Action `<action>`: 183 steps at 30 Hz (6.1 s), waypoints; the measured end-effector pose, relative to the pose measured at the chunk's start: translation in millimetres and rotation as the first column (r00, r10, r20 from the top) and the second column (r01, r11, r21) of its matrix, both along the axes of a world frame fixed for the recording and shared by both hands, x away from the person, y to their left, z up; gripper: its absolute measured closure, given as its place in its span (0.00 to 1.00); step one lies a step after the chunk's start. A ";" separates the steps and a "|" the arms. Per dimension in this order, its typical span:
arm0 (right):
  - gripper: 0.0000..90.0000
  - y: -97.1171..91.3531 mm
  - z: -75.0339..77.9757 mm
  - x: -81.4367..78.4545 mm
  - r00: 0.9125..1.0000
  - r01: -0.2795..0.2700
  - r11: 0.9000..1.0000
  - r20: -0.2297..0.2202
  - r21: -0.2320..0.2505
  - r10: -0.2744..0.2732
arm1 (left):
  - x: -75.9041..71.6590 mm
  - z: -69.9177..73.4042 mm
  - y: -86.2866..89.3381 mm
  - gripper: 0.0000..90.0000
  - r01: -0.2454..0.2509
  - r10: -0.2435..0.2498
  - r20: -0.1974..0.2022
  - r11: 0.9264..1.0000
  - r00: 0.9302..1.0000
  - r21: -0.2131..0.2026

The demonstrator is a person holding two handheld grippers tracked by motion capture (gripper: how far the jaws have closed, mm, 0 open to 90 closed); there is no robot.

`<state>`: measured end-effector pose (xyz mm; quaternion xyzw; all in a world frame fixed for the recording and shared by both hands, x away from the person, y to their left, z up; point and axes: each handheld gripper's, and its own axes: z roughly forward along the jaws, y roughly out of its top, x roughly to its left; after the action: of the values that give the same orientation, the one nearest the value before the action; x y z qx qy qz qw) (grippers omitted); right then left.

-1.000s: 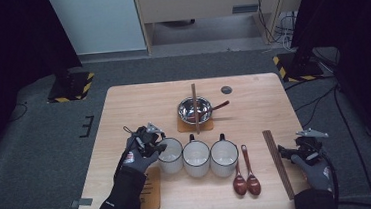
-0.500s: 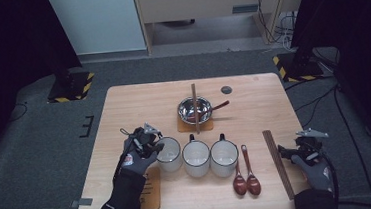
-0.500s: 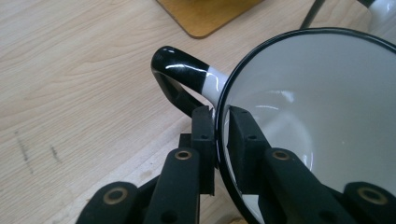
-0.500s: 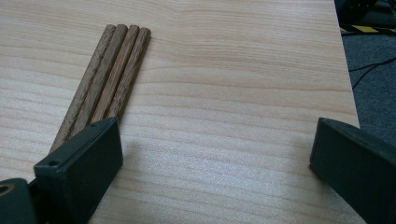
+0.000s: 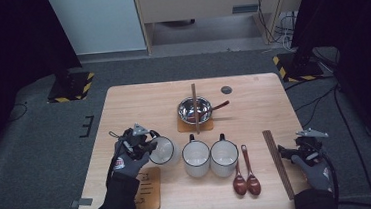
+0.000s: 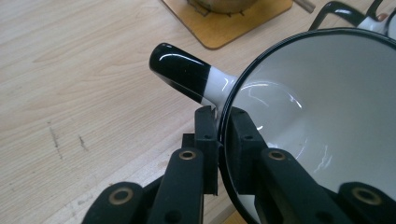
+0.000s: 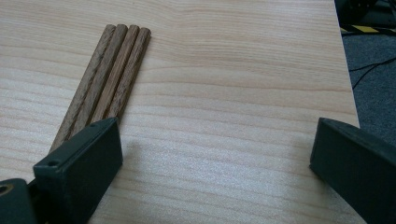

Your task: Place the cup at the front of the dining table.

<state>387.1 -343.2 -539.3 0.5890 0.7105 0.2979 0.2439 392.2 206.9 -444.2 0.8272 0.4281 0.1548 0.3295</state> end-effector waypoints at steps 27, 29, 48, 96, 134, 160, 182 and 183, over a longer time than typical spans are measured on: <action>0.02 -0.1 0.0 0.3 1.000 0.000 1.000 0.000 0.000 0.000 | 6.4 37.9 14.3 0.92 -0.055 0.061 0.105 0.997 0.993 -0.062; 0.02 -0.2 0.0 0.3 1.000 -0.001 1.000 0.000 0.000 0.001 | 10.8 41.1 11.9 0.92 -0.051 0.058 0.106 0.997 0.993 -0.066; 0.02 -0.4 0.0 0.3 1.000 0.002 1.000 0.000 -0.001 -0.002 | 43.2 47.8 4.5 0.92 -0.083 0.090 0.097 0.993 0.991 -0.081; 0.02 -0.3 0.0 0.5 1.000 0.005 1.000 -0.003 0.000 -0.005 | 104.0 -9.0 1.7 0.91 -0.176 0.176 -0.036 0.984 0.984 0.020; 0.02 -0.4 0.0 0.6 1.000 0.005 1.000 -0.003 -0.001 -0.005 | 114.9 -30.2 1.6 0.73 -0.188 0.206 0.080 0.964 0.975 -0.190; 0.02 -0.7 -0.1 1.1 1.000 0.003 1.000 -0.001 -0.003 -0.003 | 41.6 -11.6 33.9 0.35 -0.104 0.167 0.238 0.961 0.957 -0.255; 0.02 -0.7 -0.1 1.1 1.000 0.003 1.000 -0.001 -0.003 -0.003 | -2.0 -55.4 68.8 0.31 -0.145 0.166 0.183 0.982 0.969 -0.123; 0.02 -0.7 -0.1 1.0 1.000 0.003 1.000 -0.001 -0.002 -0.003 | -3.3 -60.1 74.5 0.30 -0.166 0.183 0.165 0.980 0.969 -0.111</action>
<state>388.1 -343.9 -539.4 0.5899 0.7102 0.2963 0.2446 388.9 281.4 -504.3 0.7527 0.4756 0.2340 0.3905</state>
